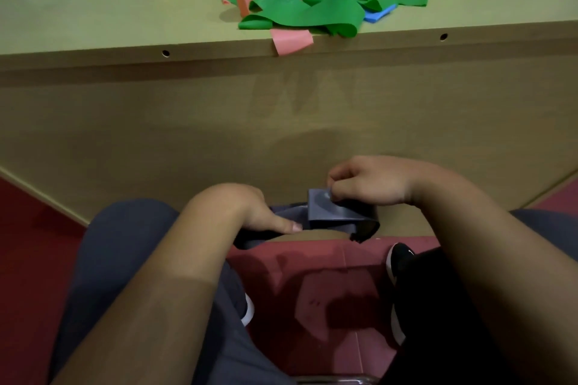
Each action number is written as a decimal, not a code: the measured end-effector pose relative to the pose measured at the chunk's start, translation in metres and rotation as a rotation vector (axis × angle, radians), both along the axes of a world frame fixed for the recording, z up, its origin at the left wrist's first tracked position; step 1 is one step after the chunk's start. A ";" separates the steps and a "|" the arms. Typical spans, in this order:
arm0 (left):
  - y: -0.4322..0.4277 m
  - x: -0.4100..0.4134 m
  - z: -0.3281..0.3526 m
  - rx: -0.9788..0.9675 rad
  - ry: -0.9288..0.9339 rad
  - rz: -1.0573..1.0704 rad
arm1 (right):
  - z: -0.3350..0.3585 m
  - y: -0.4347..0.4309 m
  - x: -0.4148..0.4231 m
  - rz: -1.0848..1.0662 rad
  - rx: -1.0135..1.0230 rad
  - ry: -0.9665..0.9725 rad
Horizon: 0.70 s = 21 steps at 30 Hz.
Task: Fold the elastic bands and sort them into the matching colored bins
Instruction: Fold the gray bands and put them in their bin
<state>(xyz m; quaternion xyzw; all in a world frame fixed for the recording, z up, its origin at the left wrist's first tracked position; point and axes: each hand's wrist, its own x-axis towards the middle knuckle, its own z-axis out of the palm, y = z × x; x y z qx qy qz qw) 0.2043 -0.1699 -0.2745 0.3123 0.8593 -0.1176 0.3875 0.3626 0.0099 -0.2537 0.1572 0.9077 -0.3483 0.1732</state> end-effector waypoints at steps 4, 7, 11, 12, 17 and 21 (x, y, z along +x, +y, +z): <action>-0.002 -0.007 0.001 -0.004 -0.040 -0.040 | 0.000 0.002 -0.003 -0.032 -0.022 0.025; -0.007 -0.018 0.000 0.146 -0.121 -0.093 | -0.003 0.006 -0.004 -0.072 -0.085 0.091; -0.011 -0.022 0.003 0.497 -0.241 -0.051 | -0.005 0.010 -0.003 -0.142 -0.280 0.213; -0.011 -0.021 0.004 0.573 -0.274 -0.027 | -0.004 0.010 -0.003 -0.170 -0.350 0.243; -0.012 -0.015 0.003 0.866 -0.410 -0.038 | -0.004 0.009 -0.004 -0.264 -0.670 0.355; -0.008 -0.008 0.004 0.993 -0.410 -0.056 | -0.007 0.010 -0.006 -0.311 -0.756 0.408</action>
